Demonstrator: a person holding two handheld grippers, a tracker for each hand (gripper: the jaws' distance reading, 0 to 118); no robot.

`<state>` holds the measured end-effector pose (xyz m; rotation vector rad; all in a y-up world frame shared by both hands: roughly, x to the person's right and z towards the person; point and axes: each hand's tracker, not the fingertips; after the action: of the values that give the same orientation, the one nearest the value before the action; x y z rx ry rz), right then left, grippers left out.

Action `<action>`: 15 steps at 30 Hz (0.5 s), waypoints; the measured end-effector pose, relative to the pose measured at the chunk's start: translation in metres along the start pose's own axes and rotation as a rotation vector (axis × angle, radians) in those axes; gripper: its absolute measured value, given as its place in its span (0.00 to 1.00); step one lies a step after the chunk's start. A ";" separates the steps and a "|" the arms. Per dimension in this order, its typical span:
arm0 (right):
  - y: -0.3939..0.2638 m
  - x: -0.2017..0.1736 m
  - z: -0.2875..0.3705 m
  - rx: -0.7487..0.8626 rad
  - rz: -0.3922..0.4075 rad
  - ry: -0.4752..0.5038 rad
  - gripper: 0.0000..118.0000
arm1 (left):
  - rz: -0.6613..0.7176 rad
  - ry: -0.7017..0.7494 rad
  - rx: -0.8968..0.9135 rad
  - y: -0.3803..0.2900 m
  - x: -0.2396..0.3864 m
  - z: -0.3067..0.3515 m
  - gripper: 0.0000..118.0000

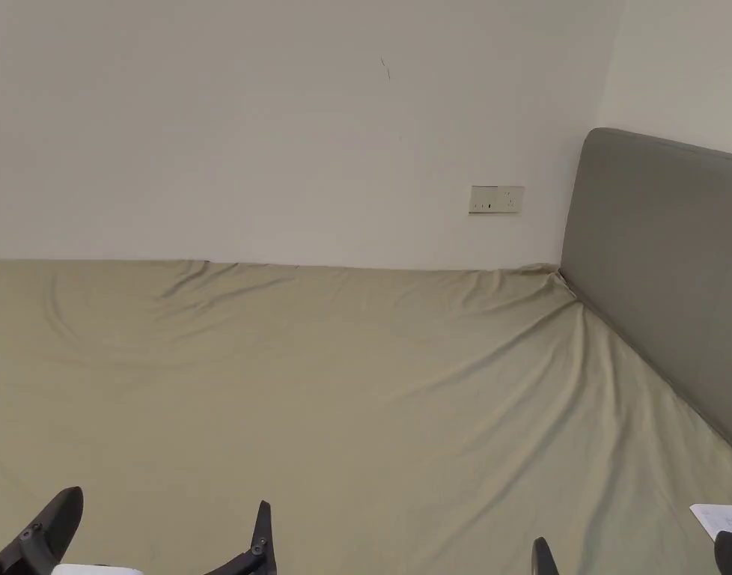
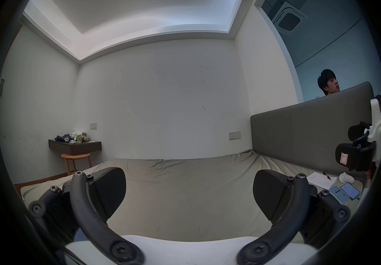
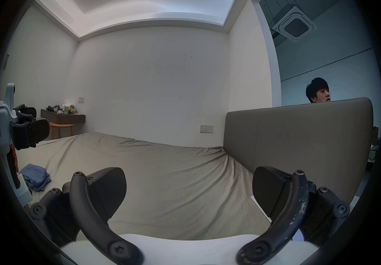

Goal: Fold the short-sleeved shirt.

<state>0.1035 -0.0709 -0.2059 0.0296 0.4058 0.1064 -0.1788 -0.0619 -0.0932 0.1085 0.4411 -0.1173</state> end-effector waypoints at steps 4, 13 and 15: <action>0.000 0.000 -0.001 -0.005 0.000 0.000 1.00 | -0.001 0.000 -0.003 0.000 0.000 0.000 1.00; -0.002 -0.001 -0.010 -0.080 -0.016 0.017 1.00 | 0.004 -0.003 -0.012 -0.001 0.000 -0.001 1.00; -0.002 0.001 -0.013 -0.118 -0.041 0.041 1.00 | 0.006 -0.006 -0.016 -0.001 0.000 -0.001 1.00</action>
<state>0.0990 -0.0729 -0.2183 -0.0974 0.4402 0.0908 -0.1799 -0.0630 -0.0942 0.0938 0.4359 -0.1083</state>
